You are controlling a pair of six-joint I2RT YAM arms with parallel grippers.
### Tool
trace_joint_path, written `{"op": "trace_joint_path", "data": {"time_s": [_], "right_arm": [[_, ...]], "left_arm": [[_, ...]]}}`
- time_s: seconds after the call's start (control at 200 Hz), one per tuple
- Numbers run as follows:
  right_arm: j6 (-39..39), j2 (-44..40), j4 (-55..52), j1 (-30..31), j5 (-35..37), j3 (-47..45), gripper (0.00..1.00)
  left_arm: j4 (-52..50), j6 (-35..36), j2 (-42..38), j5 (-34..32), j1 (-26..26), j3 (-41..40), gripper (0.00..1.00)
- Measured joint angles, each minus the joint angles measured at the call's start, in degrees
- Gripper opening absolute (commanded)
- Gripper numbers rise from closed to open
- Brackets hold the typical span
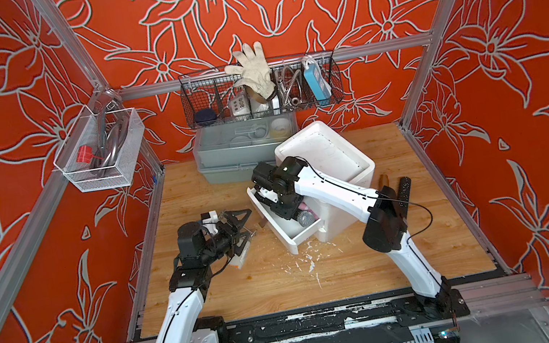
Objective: Take the microphone out of the drawer
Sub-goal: Pick up the microphone from the drawer, then place the microphone at the center of the board.
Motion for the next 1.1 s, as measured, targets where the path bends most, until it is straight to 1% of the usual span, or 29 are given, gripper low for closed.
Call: {"op": "trace_joint_path", "data": {"time_s": [0.1,0.12,0.25,0.495,0.711,0.776,0.906,1.101], "right_arm": [[0.8,-0.8,-0.7,-0.3,-1.1,1.3,0.02],[1.0,-1.0,-0.8,-0.3,-1.3,1.6,0.0],[1.4,-3.0,0.0,-0.7,-2.9,2.6,0.0],[1.9,-11.0,3.6,-1.9,-5.6,3.5,0.0],[2.9,-18.2,6.3,-3.5,-5.2,3.1,0.0],[3.1,-21.7,8.1,-4.5,-4.5,0.8,0.0],[4.1,-31.1,11.8,-8.5,-3.4,-7.5,0.0],[6.1,-44.6,17.2,-18.3,-1.0,-20.1,0.0]], "left_arm": [[0.0,0.0,0.2,0.0,0.0,0.0,1.0],[0.0,0.0,0.2,0.0,0.0,0.0,1.0],[0.0,0.0,0.4,0.0,0.0,0.0,1.0],[0.0,0.0,0.5,0.3,0.0,0.0,1.0],[-1.2,1.3,0.6,1.4,0.0,2.1,1.0],[-1.8,2.4,0.8,1.6,-0.3,3.7,1.0],[-3.1,4.6,0.9,1.9,-1.3,6.8,1.0],[-5.8,8.2,0.9,1.9,-3.6,10.0,1.0]]}}
